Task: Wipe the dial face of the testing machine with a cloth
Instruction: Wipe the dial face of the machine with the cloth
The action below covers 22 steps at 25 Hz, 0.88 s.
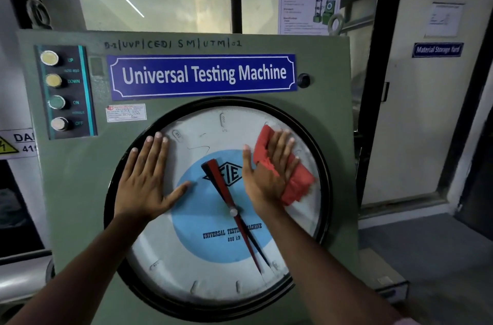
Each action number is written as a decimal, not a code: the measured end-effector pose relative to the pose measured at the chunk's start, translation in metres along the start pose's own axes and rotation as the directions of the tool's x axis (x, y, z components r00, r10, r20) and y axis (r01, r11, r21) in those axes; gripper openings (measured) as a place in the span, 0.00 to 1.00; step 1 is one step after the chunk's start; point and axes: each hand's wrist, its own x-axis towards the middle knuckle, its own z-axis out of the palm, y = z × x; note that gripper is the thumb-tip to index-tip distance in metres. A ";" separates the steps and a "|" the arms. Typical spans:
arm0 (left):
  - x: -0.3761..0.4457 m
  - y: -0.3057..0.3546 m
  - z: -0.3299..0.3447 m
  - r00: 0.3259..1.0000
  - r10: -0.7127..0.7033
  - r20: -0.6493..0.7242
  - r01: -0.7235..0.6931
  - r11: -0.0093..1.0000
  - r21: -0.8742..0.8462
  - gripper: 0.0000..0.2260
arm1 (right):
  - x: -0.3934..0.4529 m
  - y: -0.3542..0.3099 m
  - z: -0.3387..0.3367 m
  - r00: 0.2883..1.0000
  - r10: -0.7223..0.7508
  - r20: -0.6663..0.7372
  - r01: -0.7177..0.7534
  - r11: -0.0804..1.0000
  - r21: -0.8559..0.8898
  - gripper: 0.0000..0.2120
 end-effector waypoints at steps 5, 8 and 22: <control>0.001 -0.002 0.000 1.000 0.019 -0.005 -0.020 1.000 -0.006 0.49 | -0.023 0.058 -0.003 0.917 -0.393 0.069 0.398 0.909 -0.125 0.42; 0.001 -0.001 0.004 0.999 0.022 -0.036 -0.021 1.000 0.001 0.48 | -0.005 0.046 -0.006 0.999 -0.035 -0.028 0.033 0.998 -0.060 0.44; -0.001 -0.003 0.005 0.999 0.026 -0.041 -0.026 1.000 -0.012 0.49 | 0.011 0.022 -0.010 0.992 -0.121 0.024 0.121 0.992 -0.020 0.42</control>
